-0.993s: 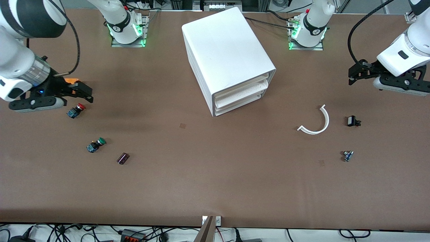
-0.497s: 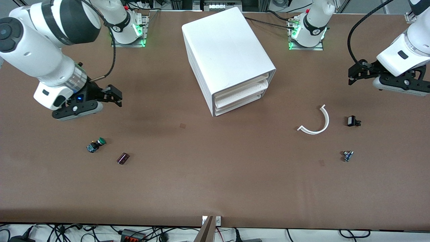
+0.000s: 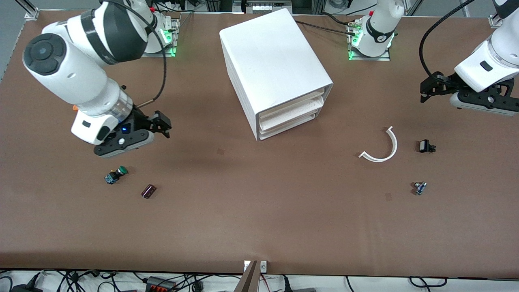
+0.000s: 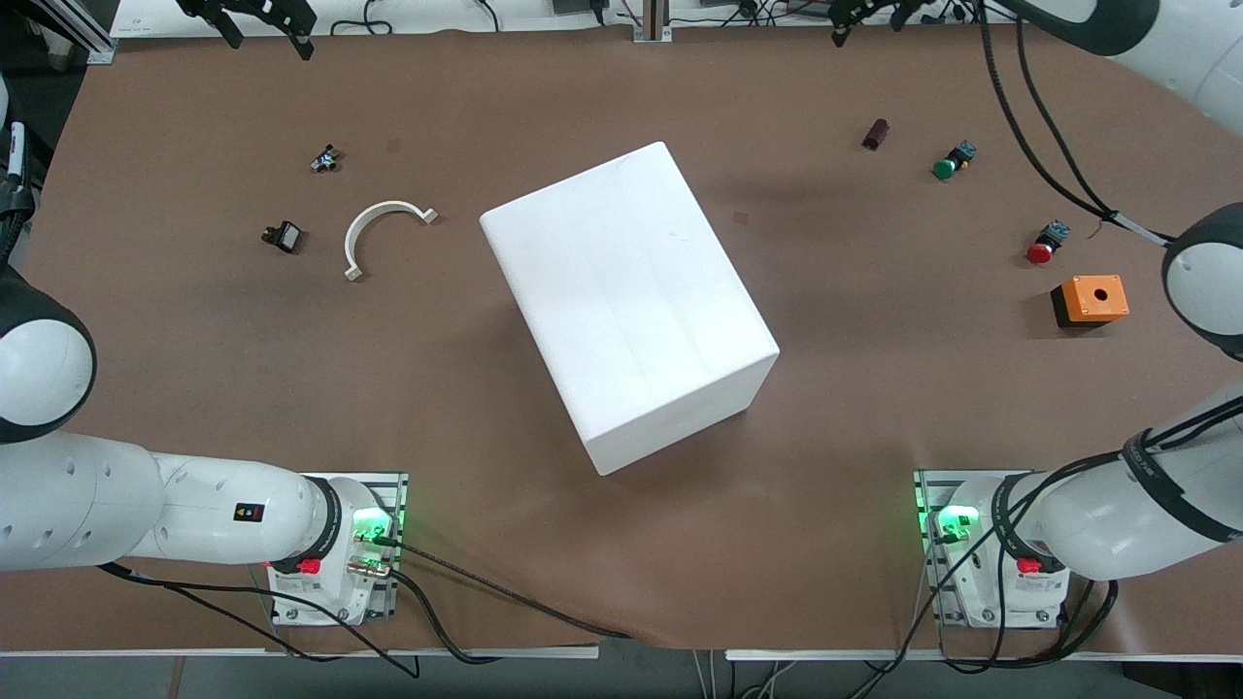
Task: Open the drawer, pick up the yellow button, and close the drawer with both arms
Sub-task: 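Move the right gripper beside the white drawer cabinet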
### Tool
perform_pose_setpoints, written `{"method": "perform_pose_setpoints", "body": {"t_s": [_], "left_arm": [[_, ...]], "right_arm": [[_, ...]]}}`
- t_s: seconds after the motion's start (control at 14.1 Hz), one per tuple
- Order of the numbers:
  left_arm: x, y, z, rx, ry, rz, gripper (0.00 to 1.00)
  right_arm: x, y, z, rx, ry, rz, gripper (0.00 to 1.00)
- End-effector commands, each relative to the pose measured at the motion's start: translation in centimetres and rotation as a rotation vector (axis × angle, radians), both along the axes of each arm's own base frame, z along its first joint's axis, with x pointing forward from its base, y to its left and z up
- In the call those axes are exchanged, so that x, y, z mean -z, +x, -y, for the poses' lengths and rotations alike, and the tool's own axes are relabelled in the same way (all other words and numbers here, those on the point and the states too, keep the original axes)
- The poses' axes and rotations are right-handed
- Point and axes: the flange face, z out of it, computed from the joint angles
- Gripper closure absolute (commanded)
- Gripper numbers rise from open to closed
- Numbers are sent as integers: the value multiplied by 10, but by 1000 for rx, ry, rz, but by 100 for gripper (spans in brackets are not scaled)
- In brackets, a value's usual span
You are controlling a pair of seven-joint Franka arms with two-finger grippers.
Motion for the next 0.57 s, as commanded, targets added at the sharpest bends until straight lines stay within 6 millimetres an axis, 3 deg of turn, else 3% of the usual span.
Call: {"method": "perform_pose_setpoints", "body": {"t_s": [0.0, 0.21, 0.5], "left_arm": [[-8, -3, 0, 13, -12, -1, 0], [-8, -3, 1, 15, -12, -1, 0], [-8, -3, 1, 11, -12, -1, 0]], "right_arm": [[5, 9, -43, -47, 29, 36, 0], [18, 13, -57, -38, 42, 57, 0], [23, 16, -51, -30, 37, 50, 0]]}}
